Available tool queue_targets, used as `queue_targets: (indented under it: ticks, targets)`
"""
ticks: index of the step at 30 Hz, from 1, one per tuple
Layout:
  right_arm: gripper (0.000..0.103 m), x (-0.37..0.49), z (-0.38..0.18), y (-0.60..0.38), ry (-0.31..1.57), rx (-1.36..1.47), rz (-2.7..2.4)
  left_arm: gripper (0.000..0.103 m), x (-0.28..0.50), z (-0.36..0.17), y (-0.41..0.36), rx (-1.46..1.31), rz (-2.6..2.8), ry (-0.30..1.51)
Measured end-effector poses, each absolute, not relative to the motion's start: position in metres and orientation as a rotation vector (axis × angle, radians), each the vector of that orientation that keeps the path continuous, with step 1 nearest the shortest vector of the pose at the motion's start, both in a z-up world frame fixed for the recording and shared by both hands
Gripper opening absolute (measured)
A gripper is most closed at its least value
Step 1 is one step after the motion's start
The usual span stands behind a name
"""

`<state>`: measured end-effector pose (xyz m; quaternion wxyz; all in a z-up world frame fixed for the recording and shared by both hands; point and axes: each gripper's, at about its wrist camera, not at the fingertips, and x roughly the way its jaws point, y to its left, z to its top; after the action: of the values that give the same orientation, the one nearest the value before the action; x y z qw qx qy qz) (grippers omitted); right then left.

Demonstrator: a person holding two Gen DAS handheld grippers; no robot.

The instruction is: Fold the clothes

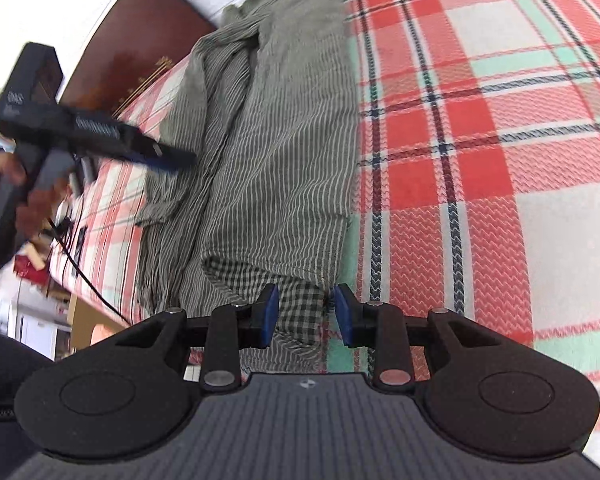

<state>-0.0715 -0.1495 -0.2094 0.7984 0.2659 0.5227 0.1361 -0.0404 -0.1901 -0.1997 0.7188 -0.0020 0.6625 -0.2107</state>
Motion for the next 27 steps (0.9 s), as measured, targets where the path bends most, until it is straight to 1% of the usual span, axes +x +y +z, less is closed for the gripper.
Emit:
queue_targets:
  ticks: [1, 3, 6, 11, 12, 13, 14, 15, 16, 21, 27]
  targets:
    - [0.041, -0.072, -0.209, -0.15, 1.122, 0.559, 0.304, 0.061, -0.044, -0.205, -0.19, -0.068, -0.456, 1.485]
    - [0.043, -0.07, -0.208, -0.151, 1.12, 0.538, 0.326, 0.061, -0.052, -0.213, -0.194, -0.16, -0.456, 1.517]
    - [0.043, -0.067, -0.21, -0.152, 1.121, 0.521, 0.347, 0.061, -0.059, -0.225, -0.201, -0.208, -0.426, 1.535]
    - [0.043, -0.063, -0.213, -0.152, 1.12, 0.513, 0.375, 0.061, -0.067, -0.242, -0.202, -0.372, -0.379, 1.547]
    - [0.043, -0.062, -0.215, -0.151, 1.124, 0.52, 0.381, 0.056, -0.069, -0.244, -0.203, -0.381, -0.382, 1.545]
    - [0.042, -0.062, -0.217, -0.15, 1.134, 0.533, 0.39, 0.042, -0.071, -0.245, -0.205, -0.369, -0.378, 1.542]
    - [0.041, -0.061, -0.22, -0.15, 1.143, 0.546, 0.4, 0.018, -0.072, -0.246, -0.205, -0.364, -0.373, 1.542]
    - [0.02, -0.061, -0.222, -0.149, 1.153, 0.559, 0.409, 0.0, -0.072, -0.246, -0.204, -0.376, -0.372, 1.544]
    - [0.003, -0.062, -0.223, -0.148, 1.157, 0.571, 0.419, 0.0, -0.073, -0.244, -0.201, -0.398, -0.37, 1.54]
    - [0.003, -0.074, -0.203, -0.146, 1.117, 0.567, 0.471, 0.0, -0.08, -0.225, -0.191, -0.359, -0.397, 1.494]
    - [0.003, -0.07, -0.223, -0.134, 1.2, 0.5, 0.462, 0.0, -0.082, -0.243, -0.195, -0.251, -0.379, 1.52]
